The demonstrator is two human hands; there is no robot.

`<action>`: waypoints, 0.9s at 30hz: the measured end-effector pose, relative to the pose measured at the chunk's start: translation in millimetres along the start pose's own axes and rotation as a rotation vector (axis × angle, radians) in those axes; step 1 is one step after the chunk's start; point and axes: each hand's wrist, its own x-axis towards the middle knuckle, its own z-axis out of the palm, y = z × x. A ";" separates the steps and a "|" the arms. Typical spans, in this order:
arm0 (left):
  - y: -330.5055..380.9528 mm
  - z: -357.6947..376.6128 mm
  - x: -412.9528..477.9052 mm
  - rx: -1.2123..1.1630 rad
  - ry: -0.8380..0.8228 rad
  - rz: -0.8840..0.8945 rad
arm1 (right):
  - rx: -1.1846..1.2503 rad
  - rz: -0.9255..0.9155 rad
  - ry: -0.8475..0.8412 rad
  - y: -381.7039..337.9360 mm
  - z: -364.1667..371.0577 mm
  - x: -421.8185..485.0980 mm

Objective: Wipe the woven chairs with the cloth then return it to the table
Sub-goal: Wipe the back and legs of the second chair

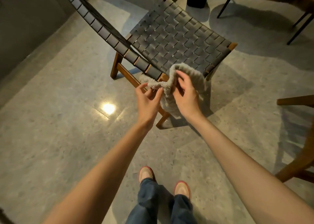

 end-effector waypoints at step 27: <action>-228.1 28.7 124.4 0.237 -0.189 0.600 | -0.479 -0.285 0.327 238.3 39.0 89.7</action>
